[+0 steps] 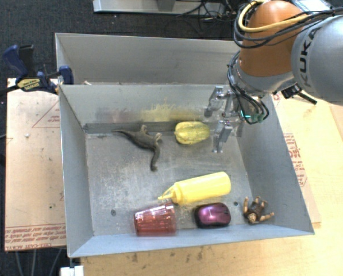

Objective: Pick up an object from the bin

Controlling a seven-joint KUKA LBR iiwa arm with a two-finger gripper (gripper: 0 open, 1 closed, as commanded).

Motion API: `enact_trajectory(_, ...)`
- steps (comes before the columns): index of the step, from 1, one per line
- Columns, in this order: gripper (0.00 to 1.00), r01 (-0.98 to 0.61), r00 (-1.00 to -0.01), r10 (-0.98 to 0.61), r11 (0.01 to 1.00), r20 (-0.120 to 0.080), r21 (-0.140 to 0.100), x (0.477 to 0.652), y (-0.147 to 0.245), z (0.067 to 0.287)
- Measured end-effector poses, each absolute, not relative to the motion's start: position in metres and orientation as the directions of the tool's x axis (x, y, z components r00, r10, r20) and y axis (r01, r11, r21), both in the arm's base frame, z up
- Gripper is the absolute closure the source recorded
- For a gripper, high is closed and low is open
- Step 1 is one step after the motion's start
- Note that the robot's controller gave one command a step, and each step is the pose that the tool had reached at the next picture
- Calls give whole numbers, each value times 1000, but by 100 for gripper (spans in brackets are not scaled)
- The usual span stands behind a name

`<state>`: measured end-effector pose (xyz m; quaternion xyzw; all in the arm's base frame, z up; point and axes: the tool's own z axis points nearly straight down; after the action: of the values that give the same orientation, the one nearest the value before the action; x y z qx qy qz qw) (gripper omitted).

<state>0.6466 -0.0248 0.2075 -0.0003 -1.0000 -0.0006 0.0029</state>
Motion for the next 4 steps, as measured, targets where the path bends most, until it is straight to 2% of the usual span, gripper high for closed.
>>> enact_trajectory(1, 0, 0, -1000, 0, 1000, -2, 1, 648, -25, 213)
enact_trajectory(2, 0, -59, -998, -59, 998, -4, 0, 611, -25, 137)
enact_trajectory(3, 0, -161, -987, -161, 987, -1, 1, 580, -25, 137)
enact_trajectory(4, 0, -309, -951, -309, 951, -3, 0, 568, -35, 133)
